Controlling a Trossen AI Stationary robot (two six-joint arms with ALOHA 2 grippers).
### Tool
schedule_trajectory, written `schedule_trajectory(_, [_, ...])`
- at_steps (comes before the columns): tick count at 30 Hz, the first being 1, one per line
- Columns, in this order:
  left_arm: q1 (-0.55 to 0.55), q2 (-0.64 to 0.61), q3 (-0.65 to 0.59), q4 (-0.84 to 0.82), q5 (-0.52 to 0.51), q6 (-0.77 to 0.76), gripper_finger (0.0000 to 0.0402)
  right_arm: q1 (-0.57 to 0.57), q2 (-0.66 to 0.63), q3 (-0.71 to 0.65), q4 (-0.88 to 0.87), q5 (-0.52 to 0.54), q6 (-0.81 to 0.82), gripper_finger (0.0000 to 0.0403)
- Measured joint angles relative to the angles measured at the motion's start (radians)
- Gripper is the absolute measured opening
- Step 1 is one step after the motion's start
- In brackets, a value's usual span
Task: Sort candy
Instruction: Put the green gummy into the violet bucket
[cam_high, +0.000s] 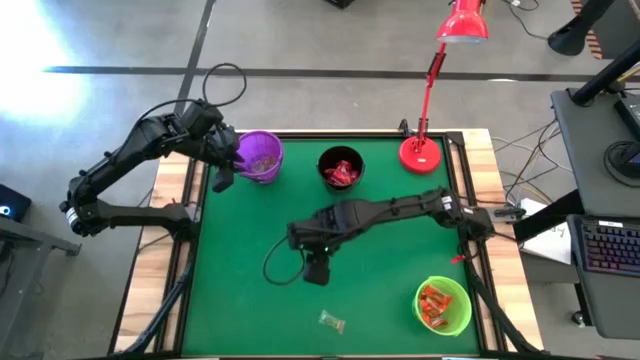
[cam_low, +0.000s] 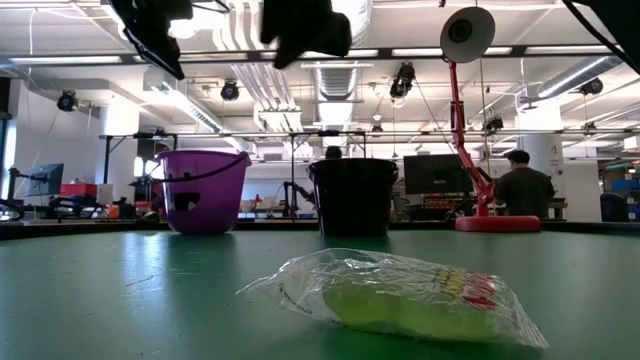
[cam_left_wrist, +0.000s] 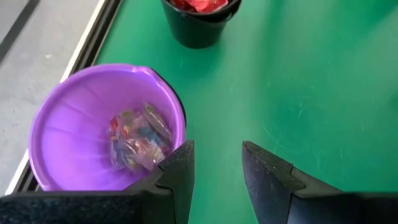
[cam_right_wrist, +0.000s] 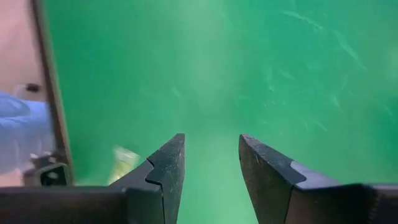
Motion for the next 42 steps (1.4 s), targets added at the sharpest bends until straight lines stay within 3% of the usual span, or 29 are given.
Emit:
schedule_trajectory(9, [0.0,-0.001,-0.02,-0.003,0.0,0.007,0.0116,0.057,0.018,0.0,0.068,0.003,0.101,0.0141])
schedule_trajectory(17, [0.0,-0.001,-0.039,-0.004,0.0,0.002,0.0116,0.068,0.018,-0.006,-0.099,0.001,0.122,0.0156])
schedule_trajectory(24, [-0.001,-0.022,-0.04,0.032,0.187,-0.086,0.0116,0.074,0.023,-0.147,-0.125,0.003,0.114,0.0187])
schedule_trajectory(29, [-0.007,-0.04,-0.04,0.042,0.193,-0.183,0.0116,0.12,0.024,-0.274,-0.114,0.002,0.103,0.0187])
schedule_trajectory(34, [-0.01,-0.057,-0.04,0.043,0.194,-0.248,0.0116,0.178,0.024,-0.351,-0.045,0.001,0.084,0.0181])
schedule_trajectory(42, [-0.01,-0.068,-0.039,0.046,0.194,-0.288,0.0116,0.233,0.024,-0.359,0.156,-0.052,0.167,0.018])
